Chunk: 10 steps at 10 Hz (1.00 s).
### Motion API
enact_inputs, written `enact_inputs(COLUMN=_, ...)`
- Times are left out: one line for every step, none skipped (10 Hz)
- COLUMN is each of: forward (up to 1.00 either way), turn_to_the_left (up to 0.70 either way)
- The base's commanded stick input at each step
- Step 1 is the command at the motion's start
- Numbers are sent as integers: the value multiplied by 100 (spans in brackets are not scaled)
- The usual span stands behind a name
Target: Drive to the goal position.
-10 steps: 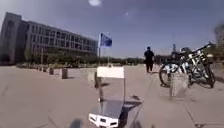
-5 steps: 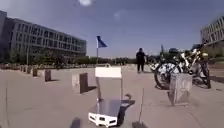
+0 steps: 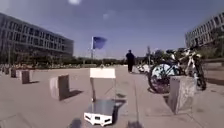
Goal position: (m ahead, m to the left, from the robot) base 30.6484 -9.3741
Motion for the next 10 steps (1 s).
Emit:
enact_inputs(forward=100, turn_to_the_left=0)
enact_inputs(forward=100, turn_to_the_left=0)
enact_inputs(forward=100, turn_to_the_left=0)
enact_inputs(forward=100, turn_to_the_left=0)
enact_inputs(forward=100, turn_to_the_left=0)
enact_inputs(forward=100, turn_to_the_left=0)
enact_inputs(forward=100, turn_to_the_left=0)
enact_inputs(forward=100, turn_to_the_left=0)
enact_inputs(forward=100, turn_to_the_left=0)
enact_inputs(forward=100, turn_to_the_left=0)
